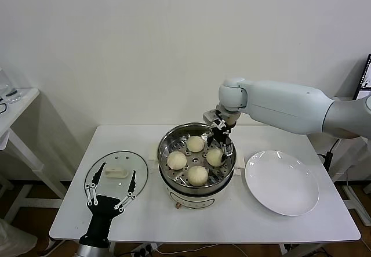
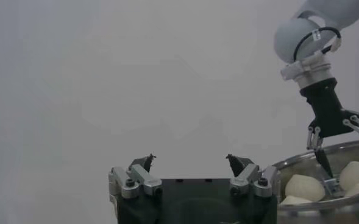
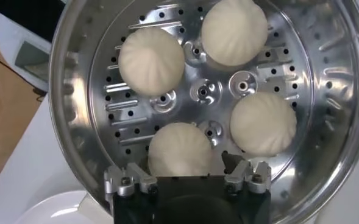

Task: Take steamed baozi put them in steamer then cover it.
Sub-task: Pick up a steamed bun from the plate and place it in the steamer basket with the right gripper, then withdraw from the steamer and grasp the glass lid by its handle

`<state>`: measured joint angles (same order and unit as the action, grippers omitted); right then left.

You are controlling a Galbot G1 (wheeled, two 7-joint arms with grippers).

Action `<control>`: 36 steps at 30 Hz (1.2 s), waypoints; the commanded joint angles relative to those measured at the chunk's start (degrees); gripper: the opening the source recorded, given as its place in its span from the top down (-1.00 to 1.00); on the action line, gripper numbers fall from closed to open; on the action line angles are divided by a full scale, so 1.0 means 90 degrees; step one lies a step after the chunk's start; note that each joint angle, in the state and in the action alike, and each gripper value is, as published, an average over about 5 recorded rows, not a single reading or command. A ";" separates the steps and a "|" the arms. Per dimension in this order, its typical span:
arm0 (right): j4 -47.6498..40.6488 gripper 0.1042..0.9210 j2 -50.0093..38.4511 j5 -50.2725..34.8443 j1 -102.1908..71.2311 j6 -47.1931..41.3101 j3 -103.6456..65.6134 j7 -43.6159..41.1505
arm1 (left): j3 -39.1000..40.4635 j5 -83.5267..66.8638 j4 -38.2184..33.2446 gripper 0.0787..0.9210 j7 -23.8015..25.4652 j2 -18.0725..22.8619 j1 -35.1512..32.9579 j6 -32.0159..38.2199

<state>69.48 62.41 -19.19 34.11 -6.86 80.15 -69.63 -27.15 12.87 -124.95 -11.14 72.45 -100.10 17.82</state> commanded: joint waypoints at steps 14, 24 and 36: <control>0.1224 -0.76 -0.2131 -0.1080 -0.1975 0.1914 -0.2949 0.7533 | -0.0077 0.0807 0.0389 -0.77 -0.0499 -0.0183 0.0708 -0.0678; 0.1327 -0.76 -0.1991 -0.0982 -0.5609 0.2409 -0.6760 0.9699 | 0.0060 0.1555 0.0582 -0.77 -0.1041 -0.0287 0.1209 -0.1528; 0.1897 -0.76 -0.1339 -0.0393 -0.9766 0.2682 -1.0782 0.9774 | -0.0490 0.3938 0.1994 -0.77 -0.0486 -0.0533 0.1507 -0.0992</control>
<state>83.17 48.00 -25.06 -22.49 13.90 13.37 9.65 -28.74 31.39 -115.79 -16.89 68.80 -88.65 8.25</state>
